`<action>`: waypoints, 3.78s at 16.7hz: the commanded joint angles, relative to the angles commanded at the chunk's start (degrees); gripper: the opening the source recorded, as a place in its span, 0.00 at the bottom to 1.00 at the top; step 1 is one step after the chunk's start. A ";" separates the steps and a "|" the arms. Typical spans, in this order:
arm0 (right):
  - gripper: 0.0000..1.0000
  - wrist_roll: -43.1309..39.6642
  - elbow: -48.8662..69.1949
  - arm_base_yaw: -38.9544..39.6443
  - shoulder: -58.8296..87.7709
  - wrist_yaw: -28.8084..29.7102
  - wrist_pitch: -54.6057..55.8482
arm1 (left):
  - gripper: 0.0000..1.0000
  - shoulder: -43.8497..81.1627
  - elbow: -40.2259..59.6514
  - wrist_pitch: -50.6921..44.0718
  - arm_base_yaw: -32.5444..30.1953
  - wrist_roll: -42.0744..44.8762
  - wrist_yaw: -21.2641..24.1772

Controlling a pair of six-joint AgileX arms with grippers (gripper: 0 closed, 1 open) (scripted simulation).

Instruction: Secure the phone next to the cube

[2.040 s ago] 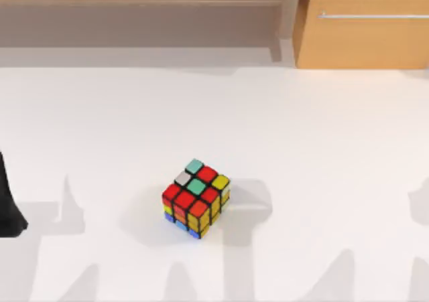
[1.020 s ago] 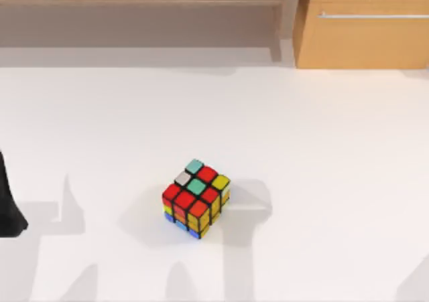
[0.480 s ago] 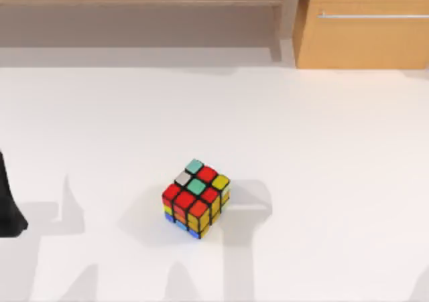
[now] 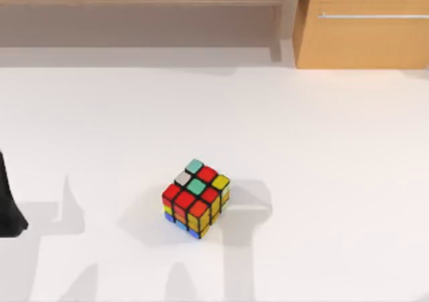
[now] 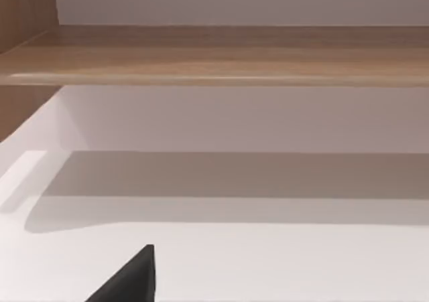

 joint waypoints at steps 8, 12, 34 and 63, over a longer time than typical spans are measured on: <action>0.47 0.00 0.00 0.00 0.00 0.00 0.00 | 1.00 0.00 0.00 0.00 0.00 0.00 0.00; 0.17 0.00 0.00 0.00 0.00 0.00 0.00 | 1.00 0.00 0.00 0.00 0.00 0.00 0.00; 0.00 0.63 2.66 0.38 -3.32 -0.38 -4.99 | 1.00 0.00 0.00 0.00 0.00 0.00 0.00; 0.00 72.78 21.58 63.92 -0.50 0.17 -18.31 | 1.00 0.00 0.00 0.00 0.00 0.00 0.00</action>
